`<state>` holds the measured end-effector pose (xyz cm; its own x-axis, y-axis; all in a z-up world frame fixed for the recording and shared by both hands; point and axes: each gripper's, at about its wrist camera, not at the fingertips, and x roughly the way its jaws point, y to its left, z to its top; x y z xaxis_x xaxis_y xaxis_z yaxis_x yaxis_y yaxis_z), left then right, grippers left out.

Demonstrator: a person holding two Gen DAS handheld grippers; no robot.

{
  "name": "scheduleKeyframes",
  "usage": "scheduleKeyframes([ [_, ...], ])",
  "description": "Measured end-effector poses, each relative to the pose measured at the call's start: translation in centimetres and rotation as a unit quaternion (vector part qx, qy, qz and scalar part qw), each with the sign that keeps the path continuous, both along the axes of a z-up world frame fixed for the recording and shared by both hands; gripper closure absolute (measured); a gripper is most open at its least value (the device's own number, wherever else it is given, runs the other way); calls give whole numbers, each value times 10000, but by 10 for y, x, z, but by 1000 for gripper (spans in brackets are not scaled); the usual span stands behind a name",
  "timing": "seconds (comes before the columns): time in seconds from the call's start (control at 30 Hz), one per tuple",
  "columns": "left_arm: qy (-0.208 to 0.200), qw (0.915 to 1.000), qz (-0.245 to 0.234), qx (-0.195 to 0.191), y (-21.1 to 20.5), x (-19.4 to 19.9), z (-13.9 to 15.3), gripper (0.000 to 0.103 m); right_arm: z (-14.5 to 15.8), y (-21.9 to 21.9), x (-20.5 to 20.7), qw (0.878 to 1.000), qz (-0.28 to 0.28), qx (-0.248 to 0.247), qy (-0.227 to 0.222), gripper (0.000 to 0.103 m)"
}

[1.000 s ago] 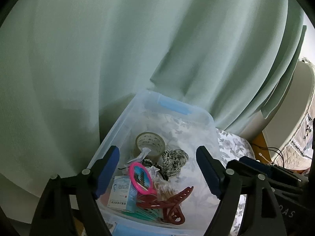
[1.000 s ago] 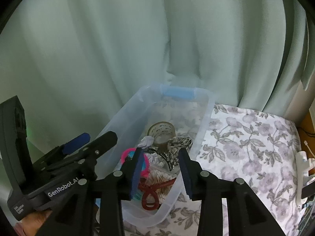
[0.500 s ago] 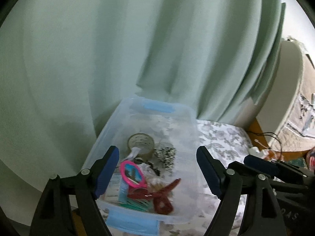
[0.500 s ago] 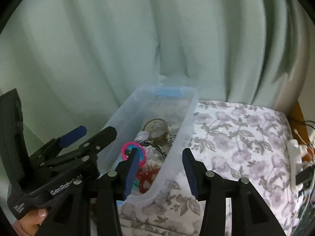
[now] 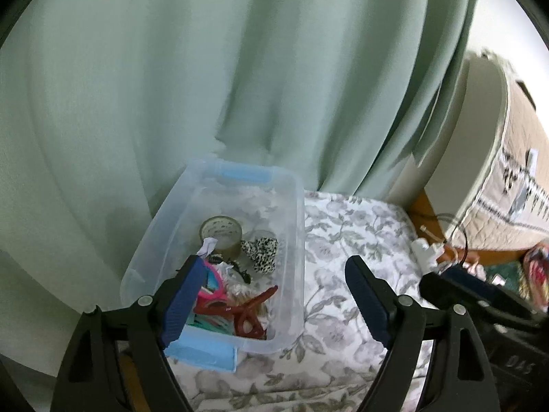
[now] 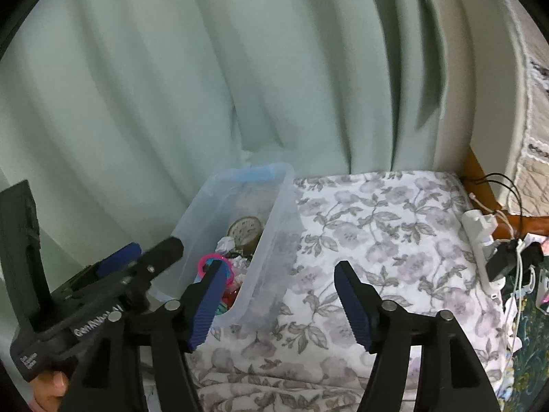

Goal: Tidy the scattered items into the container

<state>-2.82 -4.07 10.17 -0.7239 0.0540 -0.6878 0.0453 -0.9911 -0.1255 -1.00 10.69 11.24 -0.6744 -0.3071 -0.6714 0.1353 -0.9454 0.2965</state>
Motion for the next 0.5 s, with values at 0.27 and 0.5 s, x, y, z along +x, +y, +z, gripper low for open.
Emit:
scheduleKeyframes([
  [0.27, -222, 9997, 66, -91, 10, 9, 0, 18, 9, 16, 16, 9999, -62, -106, 115, 9],
  [0.5, -214, 9997, 101, -104, 11, 17, 5, 18, 14, 13, 25, 9996, 88, -7, 256, 0],
])
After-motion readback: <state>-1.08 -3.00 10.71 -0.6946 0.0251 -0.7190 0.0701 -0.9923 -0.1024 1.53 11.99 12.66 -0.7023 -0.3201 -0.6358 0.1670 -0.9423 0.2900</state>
